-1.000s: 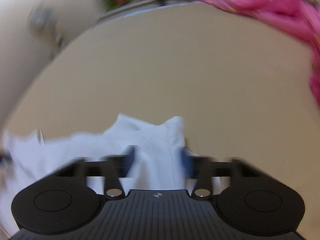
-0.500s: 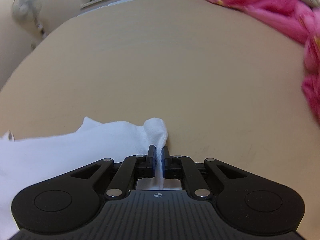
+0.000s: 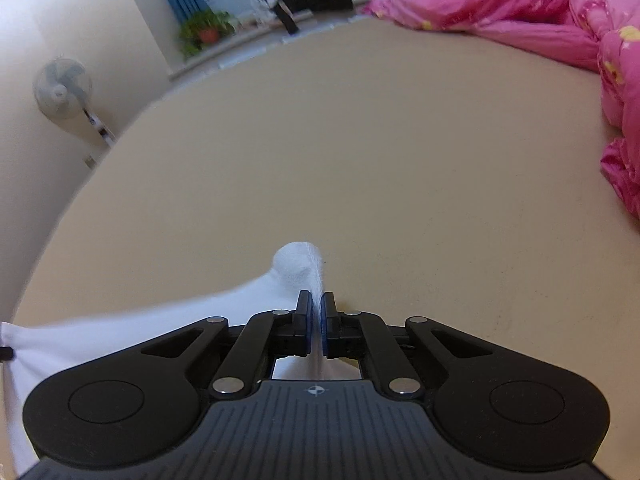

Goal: Fold small clothes
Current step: 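Grasp the folded shirt edge with the right tool and tuck it, then pull both open tools back from the folded white shirt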

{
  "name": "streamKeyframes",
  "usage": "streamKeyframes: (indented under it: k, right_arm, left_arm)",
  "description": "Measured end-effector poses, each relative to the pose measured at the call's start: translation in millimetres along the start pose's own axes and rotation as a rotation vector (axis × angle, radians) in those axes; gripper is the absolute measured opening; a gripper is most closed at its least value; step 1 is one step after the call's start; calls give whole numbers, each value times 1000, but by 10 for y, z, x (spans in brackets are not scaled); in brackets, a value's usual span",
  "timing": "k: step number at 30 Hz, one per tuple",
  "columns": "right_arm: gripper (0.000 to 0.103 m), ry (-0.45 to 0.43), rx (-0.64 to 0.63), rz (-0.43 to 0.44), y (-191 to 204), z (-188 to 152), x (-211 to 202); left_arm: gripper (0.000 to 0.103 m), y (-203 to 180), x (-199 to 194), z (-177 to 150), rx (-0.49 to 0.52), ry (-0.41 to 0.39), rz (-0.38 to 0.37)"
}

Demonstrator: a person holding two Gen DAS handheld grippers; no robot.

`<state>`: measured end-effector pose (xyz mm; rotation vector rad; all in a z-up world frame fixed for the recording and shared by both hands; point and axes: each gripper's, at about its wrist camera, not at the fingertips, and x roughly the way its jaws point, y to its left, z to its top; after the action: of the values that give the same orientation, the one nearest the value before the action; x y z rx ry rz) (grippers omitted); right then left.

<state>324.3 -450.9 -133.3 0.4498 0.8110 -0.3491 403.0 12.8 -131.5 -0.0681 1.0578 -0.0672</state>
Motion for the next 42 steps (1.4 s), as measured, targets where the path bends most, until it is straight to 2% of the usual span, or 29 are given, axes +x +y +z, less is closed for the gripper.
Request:
streamKeyframes:
  k: [1,2,3,4,5,6,8,9,12,14,17,18,19,20,21,22,24,26,27,29,31,32,34,35,36,37,38,40,42]
  right_arm:
    - [6,50,-21,-28,39,-30,121]
    - [14,83,-42,-73,50,-51,186]
    - [30,74,-34,-102,20,-63,140]
    - [35,41,7,-80,-58,-68,24]
    - [40,10,58,-39,-158,-79,-138]
    - [40,-12,106,2,-265,-107,-323]
    - [40,-52,135,84,-454,-257,-765]
    - [40,-58,125,111,-514,-384,-967]
    - [40,-17,61,170,-532,-810,-1319]
    - [40,29,2,163,-498,-1103,-1393]
    - [40,68,-42,155,-444,-1373,-1344]
    - [36,77,-47,162,-427,-1429,-1305]
    - [26,80,-53,162,-384,-1591,-1331]
    - [7,81,-69,151,-354,-1591,-1322]
    - [7,76,-79,144,-321,-1560,-1331]
    - [7,58,-84,149,-322,-1530,-1414]
    - [5,7,-106,174,-308,-1491,-1686]
    - [4,-21,-143,161,-294,-1438,-1841]
    - [4,-10,-142,153,-359,-1443,-1835]
    - [4,66,-121,110,-499,-1527,-1631]
    - [5,155,-106,81,-595,-1635,-1411]
    - [6,166,-71,70,-626,-1676,-1371]
    - [18,132,-5,49,-658,-1717,-1452]
    - [31,127,15,23,-664,-1732,-1499]
    - [35,119,23,-26,-657,-1753,-1587]
    - [40,107,16,-56,-637,-1773,-1625]
    - [45,87,10,-61,-613,-1808,-1721]
    - [55,46,38,-26,-537,-1876,-1929]
    - [70,10,51,36,-360,-1950,-2194]
  left_arm:
    - [21,-16,113,19,7,35,49]
    - [28,-20,182,25,19,78,75]
    - [32,2,175,10,29,98,77]
    - [36,47,106,-31,26,93,53]
    - [50,113,-3,-95,18,76,21]
    - [70,190,-137,-187,14,53,-8]
    - [87,324,-436,-467,18,-11,-49]
    - [87,338,-540,-610,38,-22,-58]
    - [87,406,-737,-1143,117,21,-119]
    - [87,332,-732,-1426,180,52,-161]
    - [87,149,-613,-1746,279,96,-173]
    - [82,97,-556,-1823,296,111,-156]
    - [72,84,-527,-1897,305,125,-145]
    - [42,51,-520,-1933,317,133,-128]
    - [23,27,-571,-1933,320,124,-116]
    - [13,23,-666,-1940,315,117,-128]
    - [14,47,-893,-1915,317,71,-141]
    - [14,109,-977,-1904,342,44,-131]
    - [14,113,-923,-1917,349,64,-116]
    - [14,117,-749,-1957,366,117,-74]
    - [20,97,-640,-2022,377,137,-28]
    - [29,168,-662,-1971,366,131,-19]
    - [50,172,-709,-1941,340,124,16]
    - [66,147,-731,-1954,335,122,36]
    - [82,186,-782,-1971,335,120,57]
    - [89,264,-855,-1994,334,117,82]
    - [93,302,-944,-2024,324,103,106]
    - [94,359,-1144,-2095,286,78,138]
    - [97,366,-1263,-2182,219,83,129]
